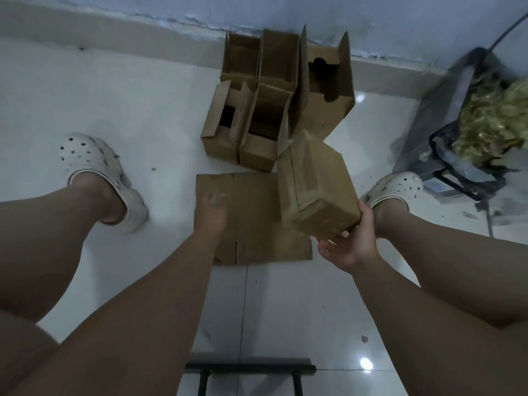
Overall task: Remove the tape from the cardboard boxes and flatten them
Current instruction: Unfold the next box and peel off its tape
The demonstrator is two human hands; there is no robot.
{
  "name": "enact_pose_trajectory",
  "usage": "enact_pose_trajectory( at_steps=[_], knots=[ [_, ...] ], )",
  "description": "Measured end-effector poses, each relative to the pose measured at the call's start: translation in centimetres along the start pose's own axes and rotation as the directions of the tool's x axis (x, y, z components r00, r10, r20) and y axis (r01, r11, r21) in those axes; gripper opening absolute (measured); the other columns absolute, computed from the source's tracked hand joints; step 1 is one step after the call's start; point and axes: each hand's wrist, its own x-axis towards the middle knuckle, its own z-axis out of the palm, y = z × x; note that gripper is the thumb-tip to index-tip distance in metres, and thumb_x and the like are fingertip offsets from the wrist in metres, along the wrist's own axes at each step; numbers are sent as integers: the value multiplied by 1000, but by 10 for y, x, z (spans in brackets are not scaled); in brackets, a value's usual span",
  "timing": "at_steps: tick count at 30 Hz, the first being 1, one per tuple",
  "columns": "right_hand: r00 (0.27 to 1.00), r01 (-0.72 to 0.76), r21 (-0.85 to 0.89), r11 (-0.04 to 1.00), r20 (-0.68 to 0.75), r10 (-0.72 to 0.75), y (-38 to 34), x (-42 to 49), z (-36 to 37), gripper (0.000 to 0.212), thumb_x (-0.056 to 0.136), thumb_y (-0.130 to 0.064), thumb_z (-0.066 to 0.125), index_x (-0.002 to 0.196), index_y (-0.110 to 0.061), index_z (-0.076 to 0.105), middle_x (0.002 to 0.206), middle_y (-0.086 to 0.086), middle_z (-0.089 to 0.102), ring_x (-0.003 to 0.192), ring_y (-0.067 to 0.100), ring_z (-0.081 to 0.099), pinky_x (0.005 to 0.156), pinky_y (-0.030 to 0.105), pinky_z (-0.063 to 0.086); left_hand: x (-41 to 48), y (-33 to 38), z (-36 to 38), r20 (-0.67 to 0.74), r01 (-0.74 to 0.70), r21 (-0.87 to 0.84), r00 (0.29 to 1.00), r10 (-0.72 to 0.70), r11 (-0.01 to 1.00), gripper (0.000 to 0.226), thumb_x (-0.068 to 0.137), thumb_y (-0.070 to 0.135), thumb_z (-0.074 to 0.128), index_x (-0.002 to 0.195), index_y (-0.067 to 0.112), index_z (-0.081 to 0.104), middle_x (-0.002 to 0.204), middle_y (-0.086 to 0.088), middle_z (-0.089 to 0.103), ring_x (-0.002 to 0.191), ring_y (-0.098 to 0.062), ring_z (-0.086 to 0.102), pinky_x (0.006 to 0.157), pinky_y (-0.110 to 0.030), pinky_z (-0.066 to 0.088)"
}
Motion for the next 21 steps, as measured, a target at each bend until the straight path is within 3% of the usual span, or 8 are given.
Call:
enact_pose_trajectory(
  at_steps=[3,7,11,14,16,17,19,21],
  knots=[
    [997,-82,20,996,7,82,2,-10,-5,60,69,-71,60,100,-20,64,100,9,61,88,29,59,60,26,39,-14,30,-10,181,-88,-106,978,106,990,64,96,56,34,143,14,39,146,-6,41,131,-26,41,108,-42,34],
    [981,-177,-9,984,77,177,2,-27,-9,55,67,-69,61,95,-22,67,98,8,63,71,33,66,60,26,36,-37,49,-19,224,-277,-140,926,303,951,68,87,64,43,142,24,39,145,0,42,129,-22,42,106,-44,37],
    [955,-254,-174,951,112,276,2,-36,-12,58,62,-71,63,94,-23,67,96,6,63,76,32,63,62,27,44,-52,62,-26,263,-254,-264,909,323,931,94,64,76,53,142,26,39,142,3,44,126,-18,45,103,-40,39],
    [937,-308,-218,926,99,335,6,-41,-11,70,68,-76,61,100,-14,68,98,13,67,81,38,67,68,35,55,-53,62,-36,371,-219,-240,879,298,946,60,71,60,67,120,25,60,124,1,61,108,-16,59,91,-36,50],
    [956,-279,-147,949,51,289,7,-40,-9,85,69,-83,57,106,-8,66,98,16,68,79,38,70,90,38,54,-53,57,-42,415,-213,-162,871,262,964,35,79,48,69,107,27,65,114,1,65,101,-17,61,87,-35,53],
    [970,-240,-129,962,16,244,7,-39,-7,88,70,-85,54,108,-6,64,101,16,67,84,36,70,95,38,53,-53,54,-44,410,-218,-124,877,250,968,27,83,42,68,104,27,65,111,2,65,100,-17,61,85,-34,53],
    [989,-144,-194,970,-13,145,8,-41,0,81,74,-81,54,109,-9,63,106,14,64,98,32,67,79,40,60,-54,46,-43,372,-210,-88,900,228,974,19,88,29,66,106,21,65,111,-2,64,100,-18,61,81,-30,53],
    [997,-64,-306,950,20,73,10,-44,7,63,80,-74,55,102,-15,62,105,11,62,97,31,64,56,40,59,-60,37,-38,302,-167,-72,936,181,983,24,90,21,64,112,13,63,111,-7,64,102,-24,61,83,-33,52]
  ],
)
